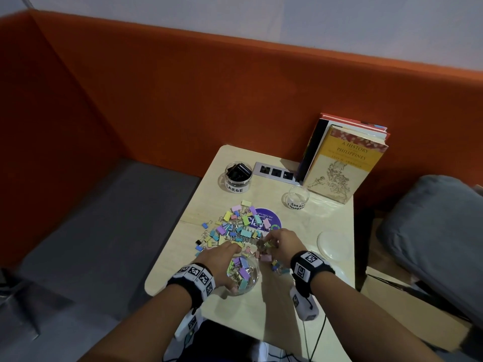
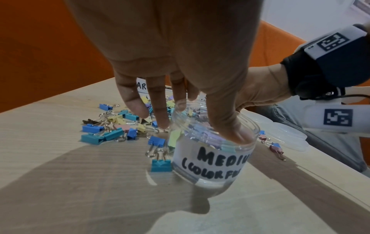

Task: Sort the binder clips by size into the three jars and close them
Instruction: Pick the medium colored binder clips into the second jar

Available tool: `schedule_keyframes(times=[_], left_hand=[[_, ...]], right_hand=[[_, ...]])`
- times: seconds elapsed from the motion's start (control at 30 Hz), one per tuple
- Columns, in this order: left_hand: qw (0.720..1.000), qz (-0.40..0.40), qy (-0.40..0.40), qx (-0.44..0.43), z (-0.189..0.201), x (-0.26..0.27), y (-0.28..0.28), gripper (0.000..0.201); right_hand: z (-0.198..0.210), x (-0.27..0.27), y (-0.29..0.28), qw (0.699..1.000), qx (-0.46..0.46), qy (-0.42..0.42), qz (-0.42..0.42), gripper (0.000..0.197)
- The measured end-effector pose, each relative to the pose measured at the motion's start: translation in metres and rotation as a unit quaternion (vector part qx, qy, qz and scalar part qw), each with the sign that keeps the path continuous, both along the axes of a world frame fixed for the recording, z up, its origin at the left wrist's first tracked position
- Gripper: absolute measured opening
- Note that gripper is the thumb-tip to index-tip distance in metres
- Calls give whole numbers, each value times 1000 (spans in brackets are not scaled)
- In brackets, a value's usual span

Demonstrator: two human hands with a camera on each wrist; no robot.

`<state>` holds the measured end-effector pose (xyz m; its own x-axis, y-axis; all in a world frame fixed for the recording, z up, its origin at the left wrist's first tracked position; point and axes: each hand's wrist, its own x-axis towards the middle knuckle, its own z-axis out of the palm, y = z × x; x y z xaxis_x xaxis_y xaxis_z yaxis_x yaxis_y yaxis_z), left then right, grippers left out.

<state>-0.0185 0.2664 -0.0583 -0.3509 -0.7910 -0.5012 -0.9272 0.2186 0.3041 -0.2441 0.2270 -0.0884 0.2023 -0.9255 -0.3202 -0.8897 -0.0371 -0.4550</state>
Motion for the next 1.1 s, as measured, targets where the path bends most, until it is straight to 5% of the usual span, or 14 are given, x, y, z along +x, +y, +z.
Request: schedule_keyframes(times=[0.37, 0.63, 0.77, 0.93, 1.1], left_hand=[[1000, -3, 7, -1, 4, 1, 2, 89], [1000, 11, 12, -8, 3, 1, 3, 85], [1000, 10, 12, -10, 3, 1, 4, 85], [999, 24, 26, 5, 2, 2, 4, 94], [999, 27, 23, 8, 4, 2, 4, 93]], right_hand=[[19, -21, 17, 991, -23, -90, -94, 24], [39, 8, 28, 986, 6, -166, 21, 21], [34, 12, 31, 987, 5, -154, 33, 19], [15, -13, 35, 999, -3, -42, -25, 19], [6, -13, 47, 999, 5, 7, 39, 29]])
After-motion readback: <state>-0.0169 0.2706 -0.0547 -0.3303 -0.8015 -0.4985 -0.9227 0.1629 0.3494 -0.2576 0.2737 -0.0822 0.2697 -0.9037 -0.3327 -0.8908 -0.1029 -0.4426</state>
